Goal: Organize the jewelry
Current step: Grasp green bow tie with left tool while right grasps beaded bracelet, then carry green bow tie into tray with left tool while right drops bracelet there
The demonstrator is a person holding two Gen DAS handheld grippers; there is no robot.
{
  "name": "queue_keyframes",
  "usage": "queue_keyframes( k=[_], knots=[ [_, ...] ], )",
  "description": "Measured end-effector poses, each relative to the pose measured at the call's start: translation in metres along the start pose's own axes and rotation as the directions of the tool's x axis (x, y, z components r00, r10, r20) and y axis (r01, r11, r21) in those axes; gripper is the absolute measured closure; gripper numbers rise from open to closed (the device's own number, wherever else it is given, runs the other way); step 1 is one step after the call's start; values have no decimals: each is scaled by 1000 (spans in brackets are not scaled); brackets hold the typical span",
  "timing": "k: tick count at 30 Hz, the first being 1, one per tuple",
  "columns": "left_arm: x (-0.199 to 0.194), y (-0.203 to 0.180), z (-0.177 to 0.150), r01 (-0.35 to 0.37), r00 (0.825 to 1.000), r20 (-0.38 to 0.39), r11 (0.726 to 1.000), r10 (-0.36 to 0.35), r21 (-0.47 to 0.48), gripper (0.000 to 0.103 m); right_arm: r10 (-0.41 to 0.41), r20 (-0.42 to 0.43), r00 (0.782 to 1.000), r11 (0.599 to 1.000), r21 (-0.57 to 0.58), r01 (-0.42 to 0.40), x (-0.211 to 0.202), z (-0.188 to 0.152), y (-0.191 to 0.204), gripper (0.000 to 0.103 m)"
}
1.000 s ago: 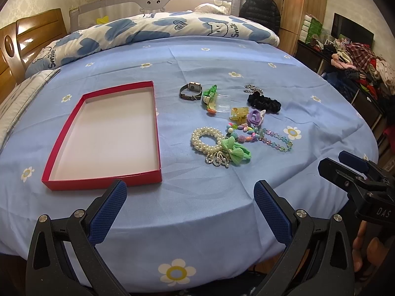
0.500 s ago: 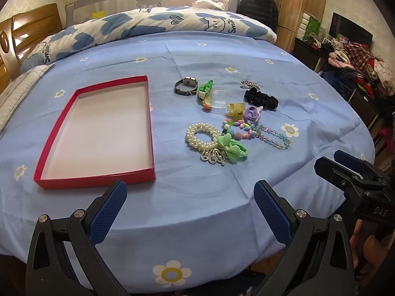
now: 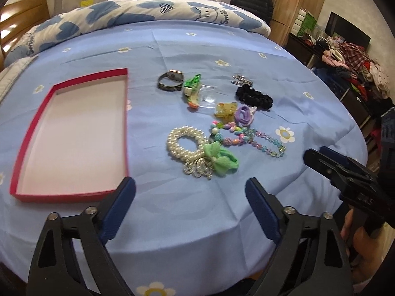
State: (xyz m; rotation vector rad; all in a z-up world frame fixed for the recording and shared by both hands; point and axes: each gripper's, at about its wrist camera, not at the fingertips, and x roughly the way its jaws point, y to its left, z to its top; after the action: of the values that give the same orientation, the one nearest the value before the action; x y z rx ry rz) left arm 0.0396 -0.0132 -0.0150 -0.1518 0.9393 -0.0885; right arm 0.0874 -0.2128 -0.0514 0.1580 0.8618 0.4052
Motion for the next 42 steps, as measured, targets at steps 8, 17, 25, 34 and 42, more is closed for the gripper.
queue_keyframes(
  k=[8,17,25,34,42],
  knots=[
    [32,-18,19,62,996,-63,998,-61,13,31,3,-71,997,1000,-13,-4,35,17,-22,43],
    [77,-26,25,48,986,-164,998,-42,34,73,-4,-177,984,998,-55,-6,75,17,-29,57],
    [69,-18,24,91,984,-157,995,-84,38,91,-12,-180,984,998,-62,1,76,11,-29,95],
    [21,-3,27,124,990,-72,992,-122,20,92,60,-120,991,998,6,-59,51,17,-19,96],
    [-8,26,27,102,995,-9,994,-102,-34,92,112,-64,992,993,-20,-113,29,35,15,96]
  ],
)
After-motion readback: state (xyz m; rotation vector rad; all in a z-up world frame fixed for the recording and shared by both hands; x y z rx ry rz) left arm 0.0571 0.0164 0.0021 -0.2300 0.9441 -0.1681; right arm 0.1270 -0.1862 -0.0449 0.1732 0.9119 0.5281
